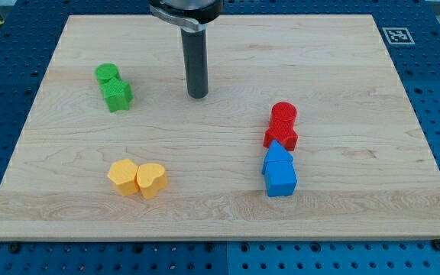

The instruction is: Place your arm right to the yellow heart

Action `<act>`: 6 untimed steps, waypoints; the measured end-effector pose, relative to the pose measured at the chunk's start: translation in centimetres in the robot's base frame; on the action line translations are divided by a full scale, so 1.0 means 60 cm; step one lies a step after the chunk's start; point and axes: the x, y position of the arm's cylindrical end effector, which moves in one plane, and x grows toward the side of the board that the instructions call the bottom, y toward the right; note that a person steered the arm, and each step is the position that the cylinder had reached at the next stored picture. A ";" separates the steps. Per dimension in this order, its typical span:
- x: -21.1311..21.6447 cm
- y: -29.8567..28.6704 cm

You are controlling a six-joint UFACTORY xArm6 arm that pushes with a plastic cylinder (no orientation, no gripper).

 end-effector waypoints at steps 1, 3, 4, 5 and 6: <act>0.002 0.000; 0.143 -0.006; 0.171 -0.006; 0.241 -0.006; 0.305 -0.006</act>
